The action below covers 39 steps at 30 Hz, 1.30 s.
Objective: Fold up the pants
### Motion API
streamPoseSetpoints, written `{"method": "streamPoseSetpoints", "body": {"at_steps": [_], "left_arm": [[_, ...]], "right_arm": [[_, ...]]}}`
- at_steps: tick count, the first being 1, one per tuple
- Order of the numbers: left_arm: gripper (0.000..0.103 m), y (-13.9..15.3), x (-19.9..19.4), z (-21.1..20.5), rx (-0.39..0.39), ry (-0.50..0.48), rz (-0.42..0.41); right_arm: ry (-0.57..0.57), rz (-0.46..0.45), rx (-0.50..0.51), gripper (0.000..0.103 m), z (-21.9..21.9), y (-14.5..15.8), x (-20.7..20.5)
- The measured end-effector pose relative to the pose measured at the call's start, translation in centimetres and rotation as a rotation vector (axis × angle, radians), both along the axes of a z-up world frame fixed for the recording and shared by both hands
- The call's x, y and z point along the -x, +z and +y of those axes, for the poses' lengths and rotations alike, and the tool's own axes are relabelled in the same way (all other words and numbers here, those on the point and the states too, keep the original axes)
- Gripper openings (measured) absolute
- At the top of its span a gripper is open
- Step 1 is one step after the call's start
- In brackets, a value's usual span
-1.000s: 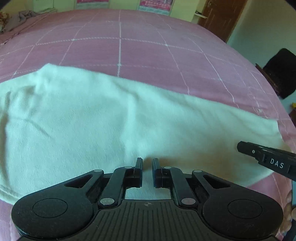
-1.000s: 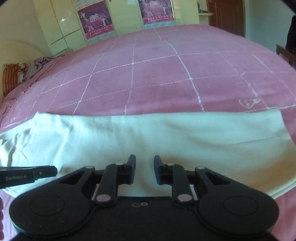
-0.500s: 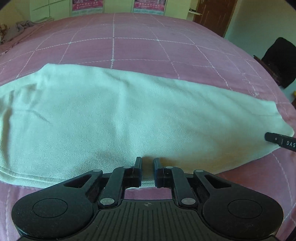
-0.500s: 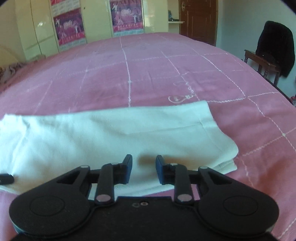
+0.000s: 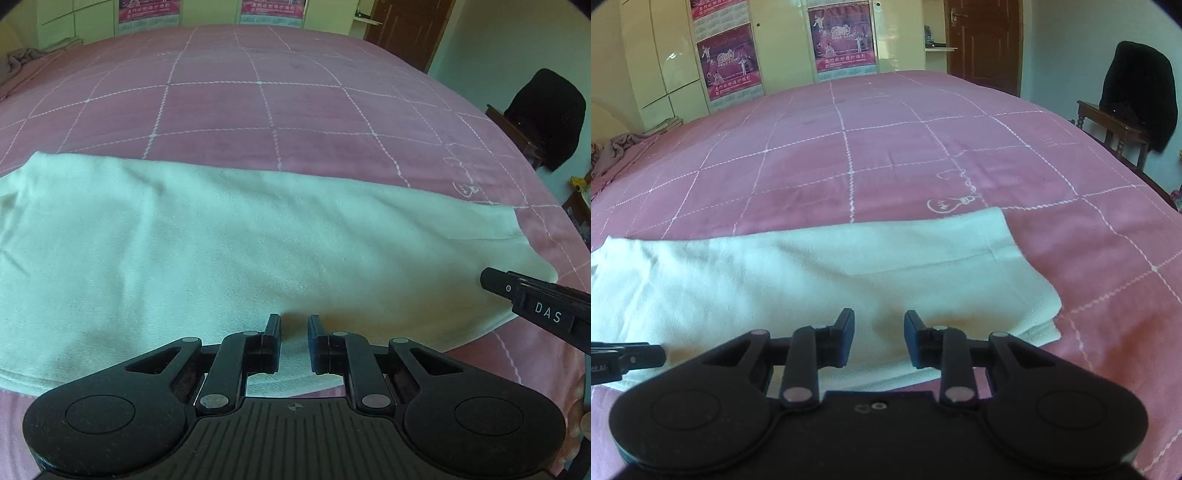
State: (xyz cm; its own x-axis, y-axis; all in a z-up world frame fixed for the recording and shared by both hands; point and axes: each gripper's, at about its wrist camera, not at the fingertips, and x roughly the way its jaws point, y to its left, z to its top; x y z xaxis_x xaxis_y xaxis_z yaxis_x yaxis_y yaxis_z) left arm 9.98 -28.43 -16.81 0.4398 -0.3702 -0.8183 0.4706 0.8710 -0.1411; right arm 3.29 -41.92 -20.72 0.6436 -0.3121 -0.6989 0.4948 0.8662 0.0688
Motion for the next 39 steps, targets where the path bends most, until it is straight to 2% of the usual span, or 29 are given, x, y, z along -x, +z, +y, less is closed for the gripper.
{"method": "streamPoseSetpoints", "body": {"at_steps": [3, 5, 7, 9, 12, 17, 19, 23, 27, 29, 30, 32, 37, 39], "left_arm": [[0.015, -1.3, 0.2, -0.6, -0.021, 0.031, 0.002], [0.015, -1.5, 0.5, -0.8, -0.034, 0.028, -0.015], [0.015, -1.7, 0.8, -1.2, -0.056, 0.013, -0.039], [0.015, -1.8, 0.9, -1.2, -0.056, 0.017, -0.047], [0.015, -1.9, 1.1, -1.3, -0.069, 0.006, -0.065], [0.016, -2.0, 1.1, -1.2, -0.069, 0.004, -0.074], [0.016, -2.0, 1.2, -1.3, -0.072, 0.004, -0.081], [0.016, -2.1, 1.5, -1.3, -0.074, 0.0, -0.095], [0.016, -2.0, 1.5, -1.2, -0.072, -0.013, -0.1], [0.016, -1.7, 1.4, -0.9, -0.06, -0.013, -0.09], [0.016, -1.6, 1.4, -0.9, -0.06, -0.018, -0.092], [0.016, -1.1, 1.6, -0.6, -0.072, -0.01, -0.121], [0.016, -0.4, 1.1, 2.3, -0.085, 0.06, -0.176], [0.017, -1.0, 0.5, 3.4, -0.104, 0.073, -0.168]], "right_arm": [[-0.013, 0.023, 0.015, 0.031, -0.1, -0.6, -0.3], [-0.006, 0.071, 0.022, 0.032, -0.3, -2.0, -0.7], [0.036, 0.089, 0.101, 0.032, 0.6, -2.9, -0.9], [0.04, 0.093, 0.134, 0.033, 1.1, -3.0, -0.9], [0.035, 0.077, 0.131, 0.033, 1.1, -3.1, -0.5], [0.005, 0.046, 0.066, 0.033, 0.5, -1.6, 1.3], [-0.018, 0.04, 0.069, 0.033, 0.0, -1.0, 2.3], [-0.095, 0.036, 0.009, 0.049, -1.9, -0.4, 4.1], [-0.172, 0.022, -0.102, 0.049, -4.0, -0.7, 4.9], [-0.193, 0.011, -0.05, 0.048, -3.6, 0.0, 5.0], [-0.189, -0.007, 0.004, 0.048, -3.0, 0.7, 5.0], [-0.157, -0.03, 0.049, 0.049, -2.2, 1.4, 4.5], [-0.019, -0.009, 0.05, 0.047, 0.0, 1.1, 0.9], [0.033, -0.002, 0.053, 0.045, 1.4, 0.7, -0.4]]}}
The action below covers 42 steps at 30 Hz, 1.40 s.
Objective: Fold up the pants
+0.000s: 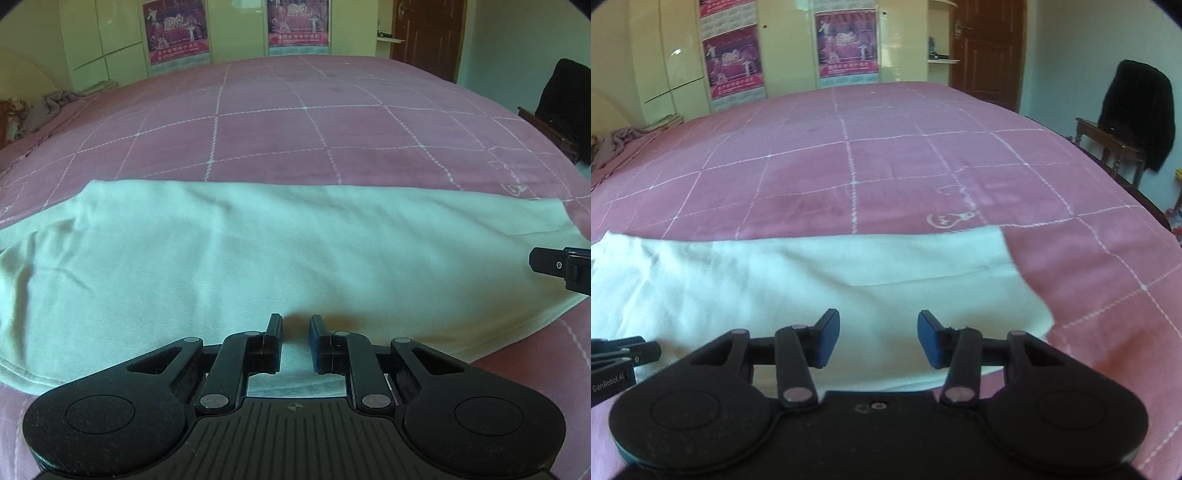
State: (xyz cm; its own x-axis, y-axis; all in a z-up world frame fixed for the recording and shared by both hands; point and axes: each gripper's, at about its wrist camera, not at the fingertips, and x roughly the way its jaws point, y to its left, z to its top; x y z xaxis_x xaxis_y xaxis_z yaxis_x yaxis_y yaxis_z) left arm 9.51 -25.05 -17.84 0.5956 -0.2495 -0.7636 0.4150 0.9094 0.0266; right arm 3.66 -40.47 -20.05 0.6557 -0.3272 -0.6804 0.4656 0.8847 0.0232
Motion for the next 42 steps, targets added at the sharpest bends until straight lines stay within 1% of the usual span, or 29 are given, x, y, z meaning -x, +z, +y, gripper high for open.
{"method": "streamPoseSetpoints", "body": {"at_steps": [2, 4, 5, 7, 8, 10, 12, 16, 20, 22, 23, 24, 25, 26, 28, 30, 32, 34, 37, 39, 42], "left_arm": [[0.021, -0.7, -0.5, 0.8, 0.016, -0.006, 0.024], [0.022, -0.8, -0.7, 1.0, 0.028, -0.004, 0.038], [0.023, -0.8, -0.8, 1.1, 0.032, -0.005, 0.045], [0.023, -0.9, -1.1, 1.5, 0.052, -0.008, 0.058], [0.023, -1.0, -1.2, 1.9, 0.063, -0.009, 0.063], [0.023, -1.1, -1.4, 2.5, 0.072, -0.01, 0.065], [0.023, -1.1, -1.4, 3.0, 0.075, 0.003, 0.067], [0.023, -1.1, -1.6, 4.4, 0.072, 0.019, 0.061], [0.022, -1.3, -2.9, 8.0, 0.091, 0.092, 0.083], [0.015, -1.4, -3.6, 9.6, 0.107, 0.125, 0.101], [0.006, -1.4, -3.8, 10.2, 0.111, 0.139, 0.107], [0.004, -1.6, -4.0, 10.8, 0.121, 0.157, 0.118], [0.004, -1.6, -4.3, 11.2, 0.139, 0.173, 0.132], [0.004, -1.5, -4.4, 11.2, 0.141, 0.182, 0.14], [0.004, -0.8, -4.5, 10.4, 0.11, 0.181, 0.124], [0.005, 0.2, -4.5, 9.6, 0.11, 0.17, 0.073], [0.005, 0.7, -5.6, 9.1, 0.099, 0.159, 0.053], [0.005, 1.0, -7.8, 9.8, 0.084, 0.179, 0.049], [0.005, 0.8, -11.2, 12.9, 0.049, 0.266, 0.034], [0.005, 0.0, -13.2, 15.6, 0.015, 0.316, 0.039], [0.004, -2.0, -15.5, 19.4, -0.037, 0.348, 0.055]], "right_arm": [[0.041, 0.011, 0.023, 0.045, 1.2, -0.4, -1.2], [0.082, 0.021, 0.022, 0.046, 2.2, -0.9, -2.3], [0.097, 0.042, 0.035, 0.046, 2.5, -1.3, -2.9], [0.104, 0.12, 0.091, 0.046, 2.5, -2.6, -3.8], [0.106, 0.131, 0.094, 0.047, 2.1, -3.2, -3.7], [0.099, 0.108, 0.056, 0.046, 0.8, -3.4, -3.2], [0.083, 0.12, 0.072, 0.046, 0.4, -3.2, -2.7], [0.063, 0.115, 0.069, 0.046, 0.0, -3.4, -1.9], [0.045, 0.118, 0.07, 0.047, 0.2, -3.4, -2.0], [0.042, 0.117, 0.068, 0.047, 0.1, -3.5, -2.0], [0.039, 0.117, 0.067, 0.047, 0.1, -3.5, -2.0], [0.036, 0.118, 0.068, 0.048, 0.1, -3.4, -2.0], [0.033, 0.121, 0.067, 0.048, 0.2, -3.4, -2.1], [0.028, 0.125, 0.067, 0.048, 0.2, -3.3, -2.1], [0.021, 0.14, 0.081, 0.048, 0.7, -2.9, -2.4], [0.036, 0.118, 0.08, 0.046, 1.5, -2.3, -2.6], [0.061, 0.085, 0.07, 0.047, 2.6, -1.5, -3.2], [0.113, 0.064, 0.066, 0.047, 4.3, -0.8, -4.7], [0.205, 0.042, 0.048, 0.046, 7.5, -0.2, -8.0], [0.258, 0.031, 0.008, 0.045, 9.9, -0.2, -10.7], [0.326, 0.029, -0.042, 0.045, 14.0, -0.5, -15.3]]}}
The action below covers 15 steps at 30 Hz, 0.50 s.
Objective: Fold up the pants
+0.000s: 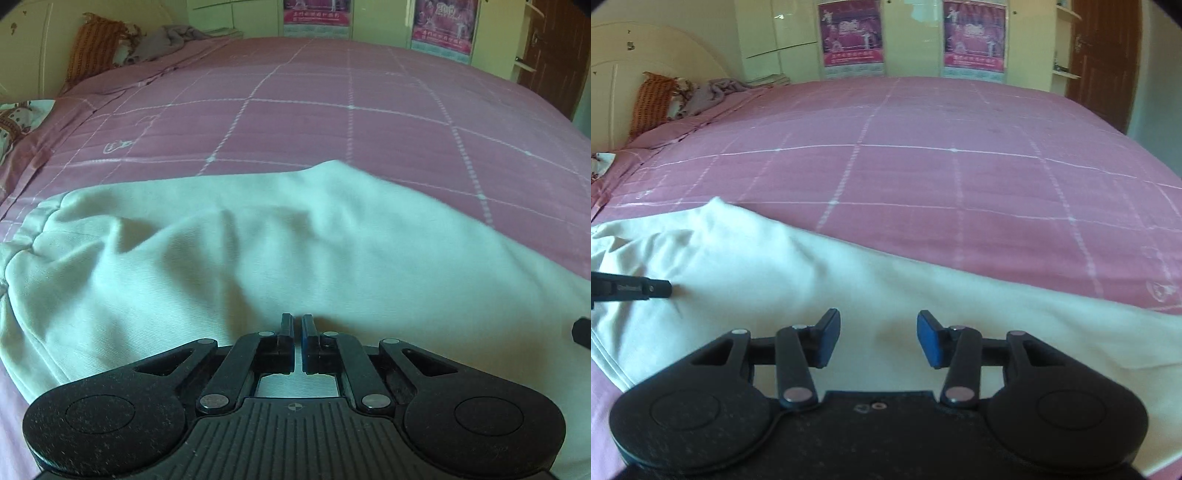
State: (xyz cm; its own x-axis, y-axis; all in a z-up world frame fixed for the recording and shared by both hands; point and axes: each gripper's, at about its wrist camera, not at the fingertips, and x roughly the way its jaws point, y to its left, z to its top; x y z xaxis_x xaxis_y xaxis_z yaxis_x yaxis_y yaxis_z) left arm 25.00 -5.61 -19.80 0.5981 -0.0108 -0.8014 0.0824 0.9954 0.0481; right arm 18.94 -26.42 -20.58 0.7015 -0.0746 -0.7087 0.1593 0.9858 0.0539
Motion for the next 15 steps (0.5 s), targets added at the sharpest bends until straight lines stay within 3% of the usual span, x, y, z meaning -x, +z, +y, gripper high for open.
{"method": "streamPoseSetpoints", "body": {"at_steps": [5, 7, 10, 11, 12, 14, 15], "left_arm": [[0.004, -0.8, -1.6, 4.7, -0.049, 0.028, -0.021], [0.004, -1.1, -2.0, 6.5, -0.017, 0.03, -0.021], [0.004, -1.3, -1.9, 7.6, -0.028, 0.008, -0.041], [0.004, -1.3, -1.7, 7.7, -0.025, 0.01, -0.046], [0.004, -1.3, -1.6, 7.7, -0.026, 0.011, -0.051], [0.004, -1.0, -1.2, 7.2, -0.052, 0.02, -0.059], [0.004, -0.7, -0.7, 6.6, -0.071, 0.016, -0.067]], "right_arm": [[0.091, 0.063, 0.067, 0.044, 6.2, -2.1, -6.4], [0.093, 0.102, 0.132, 0.044, 6.8, -3.5, -7.7], [0.095, 0.091, 0.17, 0.043, 5.8, -3.7, -7.4], [0.042, 0.088, 0.238, 0.045, 4.9, -3.6, -6.9], [-0.013, 0.087, 0.26, 0.055, 3.2, -3.6, -6.3], [-0.089, 0.101, 0.148, 0.072, -1.5, -3.9, -4.5], [-0.111, 0.105, 0.158, 0.076, -3.0, -3.8, -3.7]]}}
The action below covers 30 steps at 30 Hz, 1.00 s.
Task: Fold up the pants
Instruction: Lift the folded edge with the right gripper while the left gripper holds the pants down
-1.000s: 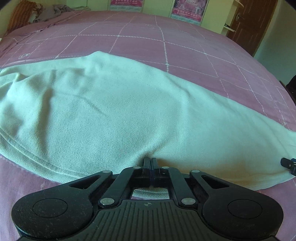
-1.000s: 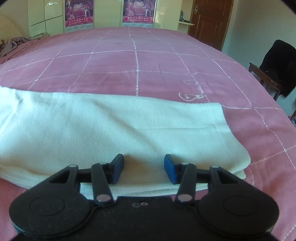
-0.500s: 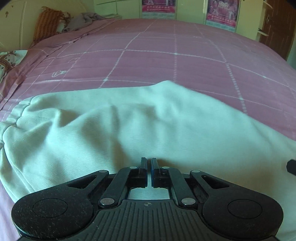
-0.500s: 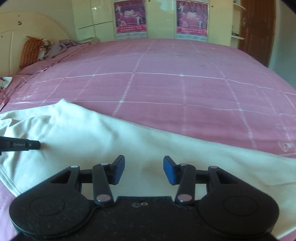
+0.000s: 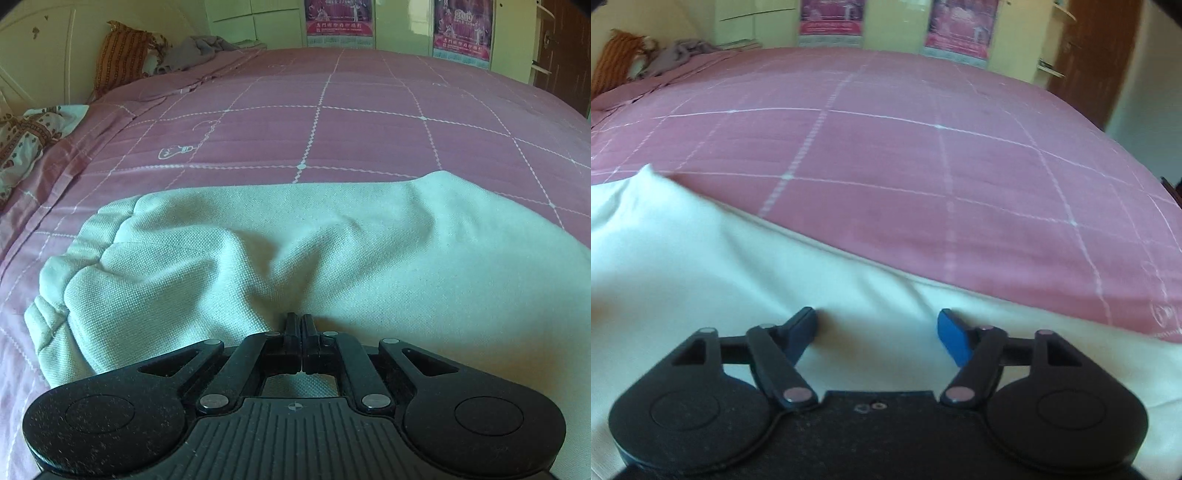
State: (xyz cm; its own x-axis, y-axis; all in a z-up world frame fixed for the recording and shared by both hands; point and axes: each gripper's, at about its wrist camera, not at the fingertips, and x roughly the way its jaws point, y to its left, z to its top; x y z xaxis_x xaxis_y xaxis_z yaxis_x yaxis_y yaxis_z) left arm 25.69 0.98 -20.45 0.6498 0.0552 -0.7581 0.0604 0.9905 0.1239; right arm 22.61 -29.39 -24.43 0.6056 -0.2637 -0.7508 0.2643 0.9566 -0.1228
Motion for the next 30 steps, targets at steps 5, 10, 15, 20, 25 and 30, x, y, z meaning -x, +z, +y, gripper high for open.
{"method": "streamPoseSetpoints", "body": {"at_steps": [5, 10, 15, 20, 25, 30], "left_arm": [[0.005, 2.6, 4.9, -5.0, 0.058, -0.105, -0.051], [0.005, 3.0, 9.0, -14.3, 0.172, -0.292, 0.017], [0.005, 1.3, 12.2, -21.4, 0.225, -0.355, 0.119], [0.005, 0.8, 13.7, -23.4, 0.167, -0.305, 0.125], [0.005, 1.2, 14.2, -25.9, 0.17, -0.368, 0.144], [0.005, 0.8, 14.3, -26.9, 0.123, -0.355, 0.139]], "right_arm": [[-0.104, -0.016, -0.05, 0.037, -5.0, 2.3, 5.5], [-0.177, -0.038, -0.153, 0.038, -9.2, 3.9, 12.6], [-0.356, -0.029, -0.21, 0.039, -14.8, 3.8, 19.3], [-0.485, -0.063, -0.302, 0.047, -18.5, 3.1, 23.3], [-0.549, -0.094, -0.376, 0.05, -20.5, 1.9, 23.0], [-0.504, -0.138, -0.388, 0.01, -19.9, 2.4, 22.3]]}}
